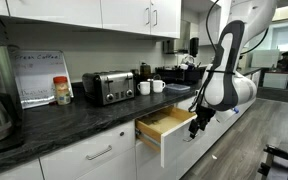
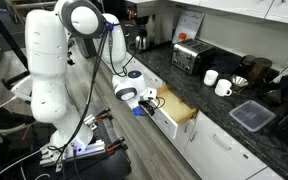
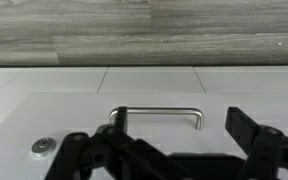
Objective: Close the top drawer of the kitchen unit
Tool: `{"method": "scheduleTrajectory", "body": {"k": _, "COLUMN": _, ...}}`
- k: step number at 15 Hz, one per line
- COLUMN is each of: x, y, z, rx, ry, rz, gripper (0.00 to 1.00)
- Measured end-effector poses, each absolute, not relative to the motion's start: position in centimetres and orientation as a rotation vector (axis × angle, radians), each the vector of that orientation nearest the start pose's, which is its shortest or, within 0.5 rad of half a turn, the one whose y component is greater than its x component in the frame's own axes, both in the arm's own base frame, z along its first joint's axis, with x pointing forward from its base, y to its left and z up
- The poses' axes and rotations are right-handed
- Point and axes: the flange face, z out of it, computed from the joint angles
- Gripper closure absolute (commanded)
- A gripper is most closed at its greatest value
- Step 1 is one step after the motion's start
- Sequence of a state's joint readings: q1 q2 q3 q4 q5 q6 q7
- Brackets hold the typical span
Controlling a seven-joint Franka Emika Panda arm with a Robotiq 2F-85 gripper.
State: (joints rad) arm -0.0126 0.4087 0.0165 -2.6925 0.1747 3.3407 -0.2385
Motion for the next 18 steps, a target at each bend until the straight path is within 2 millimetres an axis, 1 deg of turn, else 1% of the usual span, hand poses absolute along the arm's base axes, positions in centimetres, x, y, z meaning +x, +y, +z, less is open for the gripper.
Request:
{"method": "scheduleTrajectory", "body": {"k": 4, "x": 42.4, "y": -2.3, "z": 9.8, "rx": -3.149, "ry": -0.199, "rz": -0.39, "gripper": 0.0}}
{"method": "scheduleTrajectory", "body": {"k": 6, "x": 43.2, "y": -2.4, "z": 8.8, "rx": -3.146, "ry": -0.243, "rz": -0.398, "gripper": 0.0}}
{"method": "scheduleTrajectory", "body": {"k": 12, "x": 45.9, "y": -2.3, "z": 8.7, "rx": -3.135, "ry": -0.304, "rz": -0.471, "gripper": 0.0}}
{"method": "scheduleTrajectory", "body": {"k": 18, "x": 47.3, "y": -2.3, "z": 8.6, "rx": -3.13, "ry": -0.322, "rz": -0.506, "gripper": 0.0}}
